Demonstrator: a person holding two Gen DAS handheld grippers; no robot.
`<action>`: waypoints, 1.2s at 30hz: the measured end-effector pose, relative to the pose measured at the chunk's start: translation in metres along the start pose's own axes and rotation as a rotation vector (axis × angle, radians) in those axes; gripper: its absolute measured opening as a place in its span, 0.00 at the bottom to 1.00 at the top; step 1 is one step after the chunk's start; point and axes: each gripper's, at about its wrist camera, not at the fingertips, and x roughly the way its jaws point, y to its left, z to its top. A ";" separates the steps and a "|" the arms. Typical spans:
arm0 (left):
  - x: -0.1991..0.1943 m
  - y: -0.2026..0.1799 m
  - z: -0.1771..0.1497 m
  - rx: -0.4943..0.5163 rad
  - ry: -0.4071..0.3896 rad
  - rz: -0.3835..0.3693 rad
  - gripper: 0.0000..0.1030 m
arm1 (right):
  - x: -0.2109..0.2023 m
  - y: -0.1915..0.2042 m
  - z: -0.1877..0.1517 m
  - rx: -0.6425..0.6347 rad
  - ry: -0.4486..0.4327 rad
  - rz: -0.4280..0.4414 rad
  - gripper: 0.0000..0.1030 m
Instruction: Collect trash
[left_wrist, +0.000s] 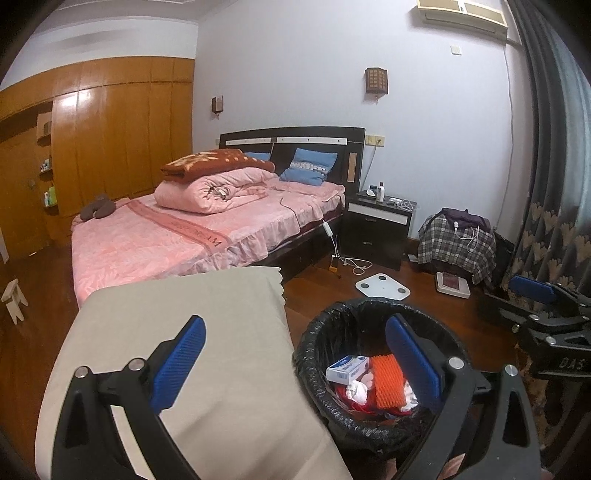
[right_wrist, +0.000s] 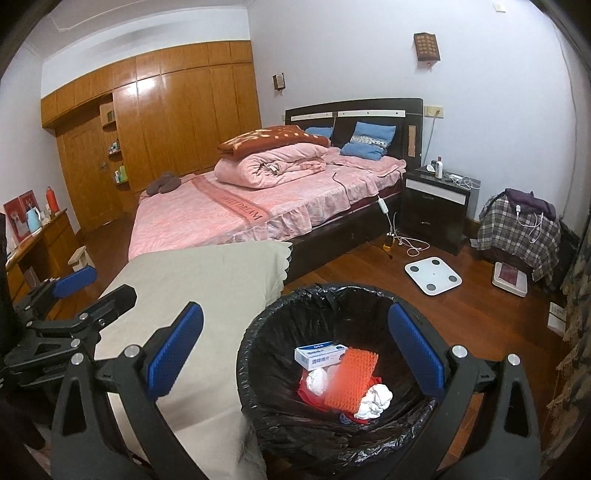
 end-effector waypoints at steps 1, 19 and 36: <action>-0.001 -0.001 0.000 0.000 -0.003 0.000 0.93 | 0.000 0.000 0.000 -0.001 0.000 -0.001 0.95; -0.006 -0.001 0.000 0.005 -0.013 0.006 0.93 | -0.001 0.006 -0.001 -0.003 -0.005 0.001 0.95; -0.008 0.000 0.001 0.007 -0.014 0.008 0.93 | -0.001 0.006 -0.001 -0.003 -0.005 0.000 0.95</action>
